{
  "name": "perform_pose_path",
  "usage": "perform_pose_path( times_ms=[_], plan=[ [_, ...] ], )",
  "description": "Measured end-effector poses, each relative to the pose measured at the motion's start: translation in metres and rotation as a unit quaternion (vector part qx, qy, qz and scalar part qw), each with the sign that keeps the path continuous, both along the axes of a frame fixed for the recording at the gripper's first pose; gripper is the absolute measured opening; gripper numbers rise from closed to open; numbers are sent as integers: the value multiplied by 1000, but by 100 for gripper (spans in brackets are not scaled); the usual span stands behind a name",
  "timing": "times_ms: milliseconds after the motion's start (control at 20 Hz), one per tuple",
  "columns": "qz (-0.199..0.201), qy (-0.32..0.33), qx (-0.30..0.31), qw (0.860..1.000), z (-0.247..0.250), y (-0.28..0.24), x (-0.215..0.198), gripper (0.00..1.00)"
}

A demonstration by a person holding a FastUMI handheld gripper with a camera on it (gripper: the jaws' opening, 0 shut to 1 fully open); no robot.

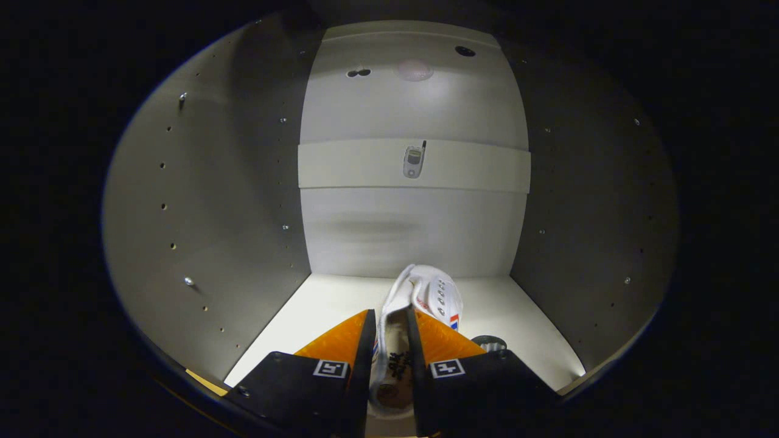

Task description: Open the shoe cabinet door, grab the shoes and put them into the shoe cabinet, then close the shoe cabinet door.

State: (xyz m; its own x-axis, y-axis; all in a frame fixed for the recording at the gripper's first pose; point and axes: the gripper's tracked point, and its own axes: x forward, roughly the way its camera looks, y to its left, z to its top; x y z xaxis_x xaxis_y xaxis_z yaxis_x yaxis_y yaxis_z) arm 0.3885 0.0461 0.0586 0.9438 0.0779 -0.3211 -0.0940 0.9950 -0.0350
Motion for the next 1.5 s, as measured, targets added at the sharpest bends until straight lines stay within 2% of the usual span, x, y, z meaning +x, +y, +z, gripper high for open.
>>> perform_pose_path(
  times_ms=[50, 150, 250, 300, 400, 500, 600, 850, 1100, 1350, 1500],
  plan=[
    [-3, -2, 1, 1000, 4, 0, -2, 34],
    [-3, -7, 7, 1000, 13, 0, -11, 44],
    [0, -20, 13, 1000, 28, 2, -22, 45],
    [0, -26, 13, 1000, 35, 2, -27, 52],
    [6, -42, 20, 999, 54, 6, -44, 59],
    [9, -54, 25, 998, 72, 8, -65, 84],
    [10, -67, 29, 997, 90, 10, -90, 97],
    [4, -93, 38, 995, 132, 8, -165, 98],
    [5, -99, 41, 994, 171, -1, -268, 98],
    [-17, -107, 67, 992, 207, -34, -366, 98],
    [-16, -119, 89, 989, 222, -54, -411, 98]
  ],
)
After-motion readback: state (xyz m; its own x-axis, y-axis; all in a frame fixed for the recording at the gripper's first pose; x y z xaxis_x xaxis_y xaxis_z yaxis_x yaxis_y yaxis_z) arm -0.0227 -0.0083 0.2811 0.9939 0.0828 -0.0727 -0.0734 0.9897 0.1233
